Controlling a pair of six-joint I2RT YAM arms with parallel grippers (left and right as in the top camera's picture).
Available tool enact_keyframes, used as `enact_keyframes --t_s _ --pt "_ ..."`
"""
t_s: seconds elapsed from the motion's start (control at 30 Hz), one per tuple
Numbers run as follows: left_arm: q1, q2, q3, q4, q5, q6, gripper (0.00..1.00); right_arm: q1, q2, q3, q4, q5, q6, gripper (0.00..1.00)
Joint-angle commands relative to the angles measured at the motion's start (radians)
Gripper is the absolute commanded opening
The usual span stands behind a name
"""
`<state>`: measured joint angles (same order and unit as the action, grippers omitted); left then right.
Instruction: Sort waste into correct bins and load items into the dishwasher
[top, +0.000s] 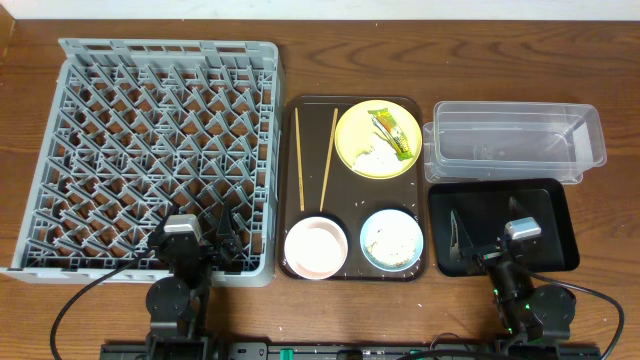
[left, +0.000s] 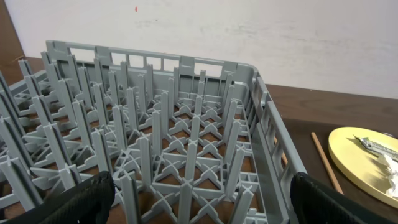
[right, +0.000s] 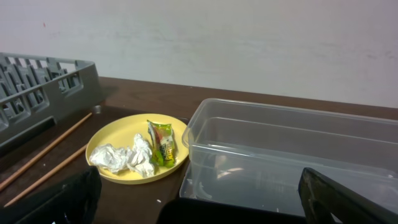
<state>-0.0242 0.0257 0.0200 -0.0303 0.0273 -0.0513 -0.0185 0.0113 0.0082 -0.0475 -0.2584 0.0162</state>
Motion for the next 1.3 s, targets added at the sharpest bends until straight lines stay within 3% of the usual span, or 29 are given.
enact_keyframes --t_s 0.0,1.1,1.27 --pt "-0.003 -0.002 -0.016 -0.040 -0.016 0.006 0.91 -0.007 0.007 -0.003 -0.002 -0.004 -0.010 0.99" --pt "-0.003 -0.002 -0.016 -0.040 -0.014 0.005 0.91 -0.007 0.007 -0.003 -0.001 -0.005 -0.010 0.99" --pt "-0.003 -0.002 -0.016 0.008 0.105 -0.018 0.91 -0.007 0.007 -0.003 -0.002 -0.005 -0.010 0.99"
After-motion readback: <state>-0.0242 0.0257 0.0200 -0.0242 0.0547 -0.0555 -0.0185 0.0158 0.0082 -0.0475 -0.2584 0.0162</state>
